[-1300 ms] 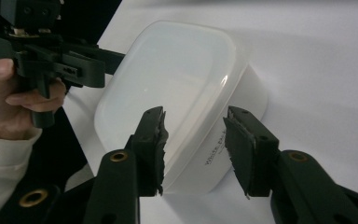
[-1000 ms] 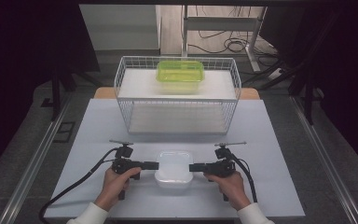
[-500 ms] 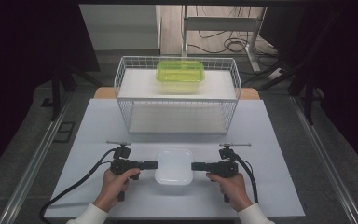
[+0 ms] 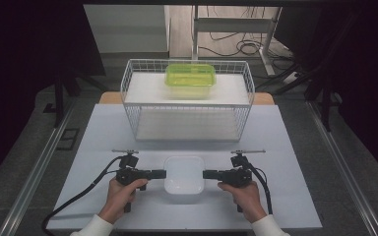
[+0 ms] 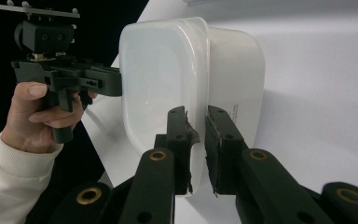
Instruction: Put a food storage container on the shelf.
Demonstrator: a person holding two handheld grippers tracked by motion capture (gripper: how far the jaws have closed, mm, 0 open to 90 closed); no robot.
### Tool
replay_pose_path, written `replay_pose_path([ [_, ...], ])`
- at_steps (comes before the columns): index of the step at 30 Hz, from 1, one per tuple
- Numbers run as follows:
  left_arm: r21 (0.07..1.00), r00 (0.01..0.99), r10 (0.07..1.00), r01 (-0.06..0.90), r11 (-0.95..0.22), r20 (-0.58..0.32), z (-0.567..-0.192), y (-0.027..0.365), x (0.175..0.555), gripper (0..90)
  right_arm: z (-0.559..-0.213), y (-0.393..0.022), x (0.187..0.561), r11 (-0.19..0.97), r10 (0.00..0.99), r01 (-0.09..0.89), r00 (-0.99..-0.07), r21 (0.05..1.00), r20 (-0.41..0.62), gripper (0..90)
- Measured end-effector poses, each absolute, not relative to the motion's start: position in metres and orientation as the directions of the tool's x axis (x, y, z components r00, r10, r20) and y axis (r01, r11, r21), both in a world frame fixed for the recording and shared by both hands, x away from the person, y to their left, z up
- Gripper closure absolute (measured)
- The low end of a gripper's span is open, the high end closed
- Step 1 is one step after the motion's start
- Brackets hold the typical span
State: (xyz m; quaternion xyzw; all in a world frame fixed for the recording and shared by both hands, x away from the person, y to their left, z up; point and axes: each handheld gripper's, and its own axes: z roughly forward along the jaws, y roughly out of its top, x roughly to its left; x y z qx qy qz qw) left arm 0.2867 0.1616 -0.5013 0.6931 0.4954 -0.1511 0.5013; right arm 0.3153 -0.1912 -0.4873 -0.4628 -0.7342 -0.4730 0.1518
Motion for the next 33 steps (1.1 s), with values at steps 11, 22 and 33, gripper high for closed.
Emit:
replay_pose_path([
  [11, 0.599, 0.507, 0.548, 0.801, -0.013, -0.665, -0.486, 0.160, 0.282, 79.7, -0.476, -0.193, 0.313, 0.129, 0.522, 0.784, -0.574, 0.607, 0.630, 79.7],
  [22, 0.645, 0.548, 0.553, 0.763, -0.024, -0.627, -0.469, 0.158, 0.277, 79.9, -0.460, -0.194, 0.308, 0.147, 0.528, 0.741, -0.619, 0.655, 0.582, 79.5],
  [33, 0.667, 0.566, 0.557, 0.745, -0.029, -0.608, -0.460, 0.158, 0.276, 80.0, -0.450, -0.192, 0.305, 0.175, 0.540, 0.702, -0.655, 0.690, 0.529, 79.3],
])
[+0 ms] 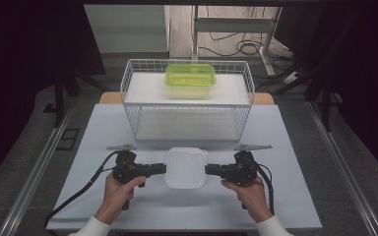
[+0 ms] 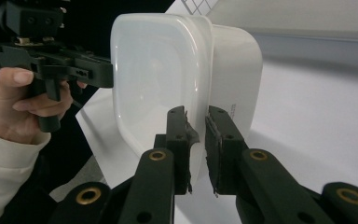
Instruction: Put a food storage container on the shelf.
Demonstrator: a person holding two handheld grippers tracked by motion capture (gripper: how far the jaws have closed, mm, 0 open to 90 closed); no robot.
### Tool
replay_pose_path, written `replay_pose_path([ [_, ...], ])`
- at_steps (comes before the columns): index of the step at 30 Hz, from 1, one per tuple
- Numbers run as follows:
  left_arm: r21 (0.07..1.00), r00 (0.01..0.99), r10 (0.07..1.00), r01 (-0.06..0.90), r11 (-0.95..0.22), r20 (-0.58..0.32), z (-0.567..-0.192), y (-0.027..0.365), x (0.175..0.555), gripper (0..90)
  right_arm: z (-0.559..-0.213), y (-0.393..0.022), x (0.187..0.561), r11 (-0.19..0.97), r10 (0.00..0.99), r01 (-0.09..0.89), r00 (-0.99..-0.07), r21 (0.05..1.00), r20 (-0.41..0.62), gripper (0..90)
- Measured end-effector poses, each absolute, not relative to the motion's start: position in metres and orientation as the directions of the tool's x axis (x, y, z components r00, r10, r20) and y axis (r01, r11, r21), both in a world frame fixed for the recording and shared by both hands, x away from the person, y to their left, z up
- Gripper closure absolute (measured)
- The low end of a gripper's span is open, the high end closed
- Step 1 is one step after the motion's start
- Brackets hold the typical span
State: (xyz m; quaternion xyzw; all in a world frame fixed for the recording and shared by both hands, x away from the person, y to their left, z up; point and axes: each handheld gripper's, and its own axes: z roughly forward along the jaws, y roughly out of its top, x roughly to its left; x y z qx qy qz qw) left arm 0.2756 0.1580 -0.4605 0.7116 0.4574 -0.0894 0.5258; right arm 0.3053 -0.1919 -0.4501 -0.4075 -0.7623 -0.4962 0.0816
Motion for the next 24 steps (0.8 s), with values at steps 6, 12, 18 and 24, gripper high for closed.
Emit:
replay_pose_path([
  [6, 0.681, 0.579, 0.558, 0.732, -0.035, -0.594, -0.453, 0.158, 0.276, 80.1, -0.444, -0.193, 0.305, 0.173, 0.539, 0.686, -0.667, 0.707, 0.515, 79.2],
  [12, 0.689, 0.581, 0.559, 0.725, -0.025, -0.591, -0.449, 0.161, 0.279, 80.0, -0.440, -0.189, 0.307, 0.169, 0.540, 0.675, -0.672, 0.718, 0.506, 79.1],
  [18, 0.703, 0.591, 0.559, 0.711, -0.022, -0.581, -0.439, 0.163, 0.282, 80.1, -0.431, -0.188, 0.310, 0.163, 0.533, 0.664, -0.682, 0.730, 0.501, 79.3],
  [24, 0.718, 0.605, 0.555, 0.696, -0.022, -0.570, -0.425, 0.162, 0.288, 80.1, -0.419, -0.190, 0.314, 0.141, 0.524, 0.652, -0.687, 0.745, 0.503, 79.4],
])
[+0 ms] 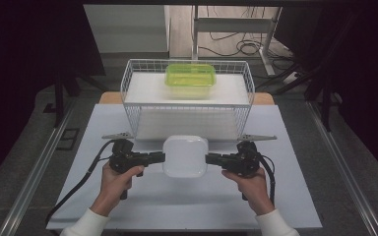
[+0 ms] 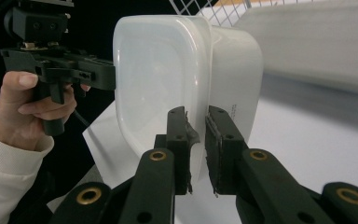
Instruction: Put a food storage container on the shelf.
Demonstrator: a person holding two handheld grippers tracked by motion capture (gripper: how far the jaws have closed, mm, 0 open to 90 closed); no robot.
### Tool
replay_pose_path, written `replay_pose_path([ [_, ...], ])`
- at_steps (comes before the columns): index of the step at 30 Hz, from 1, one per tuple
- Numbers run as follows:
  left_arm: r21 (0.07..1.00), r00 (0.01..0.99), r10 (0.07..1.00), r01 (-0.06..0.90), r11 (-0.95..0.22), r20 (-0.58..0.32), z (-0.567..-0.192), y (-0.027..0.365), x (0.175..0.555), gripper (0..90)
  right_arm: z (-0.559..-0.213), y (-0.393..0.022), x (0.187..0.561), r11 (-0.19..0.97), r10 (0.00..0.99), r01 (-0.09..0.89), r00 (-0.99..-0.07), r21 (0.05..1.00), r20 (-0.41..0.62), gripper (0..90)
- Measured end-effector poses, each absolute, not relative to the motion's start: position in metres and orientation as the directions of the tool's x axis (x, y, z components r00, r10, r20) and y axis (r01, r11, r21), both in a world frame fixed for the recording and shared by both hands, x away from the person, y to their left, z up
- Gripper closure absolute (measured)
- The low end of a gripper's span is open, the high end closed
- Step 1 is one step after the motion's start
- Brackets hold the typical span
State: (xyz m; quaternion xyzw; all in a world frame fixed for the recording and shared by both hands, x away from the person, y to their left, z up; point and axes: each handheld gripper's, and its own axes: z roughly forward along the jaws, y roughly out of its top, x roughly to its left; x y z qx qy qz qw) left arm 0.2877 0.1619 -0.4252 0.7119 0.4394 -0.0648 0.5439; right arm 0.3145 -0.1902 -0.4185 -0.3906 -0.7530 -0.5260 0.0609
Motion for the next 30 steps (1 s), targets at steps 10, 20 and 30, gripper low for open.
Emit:
replay_pose_path([
  [10, 0.734, 0.618, 0.559, 0.679, -0.027, -0.552, -0.406, 0.161, 0.297, 80.1, -0.402, -0.191, 0.322, 0.131, 0.523, 0.633, -0.698, 0.763, 0.489, 79.4],
  [20, 0.752, 0.635, 0.552, 0.659, -0.022, -0.540, -0.388, 0.161, 0.309, 80.1, -0.379, -0.192, 0.331, 0.124, 0.519, 0.615, -0.709, 0.779, 0.478, 79.6],
  [30, 0.772, 0.651, 0.559, 0.635, -0.029, -0.514, -0.370, 0.160, 0.318, 80.0, -0.363, -0.193, 0.340, 0.110, 0.518, 0.595, -0.718, 0.796, 0.465, 79.6],
])
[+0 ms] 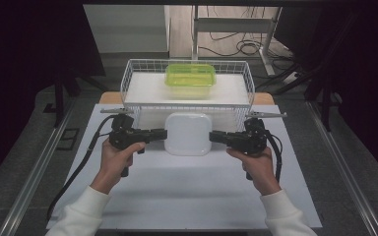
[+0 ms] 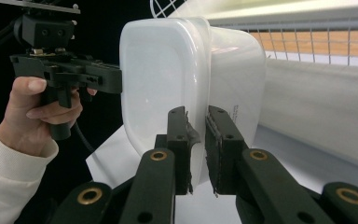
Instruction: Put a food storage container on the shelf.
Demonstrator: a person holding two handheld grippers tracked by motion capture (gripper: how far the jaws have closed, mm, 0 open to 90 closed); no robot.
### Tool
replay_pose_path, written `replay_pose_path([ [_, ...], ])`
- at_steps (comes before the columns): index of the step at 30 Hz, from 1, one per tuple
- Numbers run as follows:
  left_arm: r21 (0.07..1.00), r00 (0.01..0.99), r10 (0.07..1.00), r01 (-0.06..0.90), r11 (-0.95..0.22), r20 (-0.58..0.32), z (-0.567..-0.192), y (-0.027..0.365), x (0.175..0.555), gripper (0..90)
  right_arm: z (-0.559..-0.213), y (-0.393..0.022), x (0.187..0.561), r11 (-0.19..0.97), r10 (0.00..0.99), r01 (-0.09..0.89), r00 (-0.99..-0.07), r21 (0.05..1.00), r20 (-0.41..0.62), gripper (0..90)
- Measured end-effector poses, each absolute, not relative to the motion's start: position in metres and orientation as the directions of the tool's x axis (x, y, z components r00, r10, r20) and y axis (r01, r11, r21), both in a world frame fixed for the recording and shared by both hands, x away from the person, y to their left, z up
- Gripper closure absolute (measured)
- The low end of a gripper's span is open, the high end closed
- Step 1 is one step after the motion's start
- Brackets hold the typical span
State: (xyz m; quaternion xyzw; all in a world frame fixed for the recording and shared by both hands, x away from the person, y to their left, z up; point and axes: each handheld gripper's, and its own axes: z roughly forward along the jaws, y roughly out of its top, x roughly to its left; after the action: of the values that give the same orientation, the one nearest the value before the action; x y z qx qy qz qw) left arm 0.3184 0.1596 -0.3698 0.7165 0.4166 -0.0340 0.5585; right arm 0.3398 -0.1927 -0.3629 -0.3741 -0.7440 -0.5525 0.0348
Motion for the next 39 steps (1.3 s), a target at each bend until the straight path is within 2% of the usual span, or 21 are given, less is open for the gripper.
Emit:
replay_pose_path([
  [25, 0.808, 0.677, 0.549, 0.590, -0.006, -0.490, -0.317, 0.165, 0.352, 79.9, -0.308, -0.191, 0.372, 0.081, 0.491, 0.545, -0.751, 0.834, 0.443, 79.9],
  [39, 0.823, 0.691, 0.548, 0.568, -0.007, -0.472, -0.297, 0.164, 0.378, 80.0, -0.282, -0.189, 0.392, 0.091, 0.518, 0.529, -0.749, 0.844, 0.414, 79.9],
])
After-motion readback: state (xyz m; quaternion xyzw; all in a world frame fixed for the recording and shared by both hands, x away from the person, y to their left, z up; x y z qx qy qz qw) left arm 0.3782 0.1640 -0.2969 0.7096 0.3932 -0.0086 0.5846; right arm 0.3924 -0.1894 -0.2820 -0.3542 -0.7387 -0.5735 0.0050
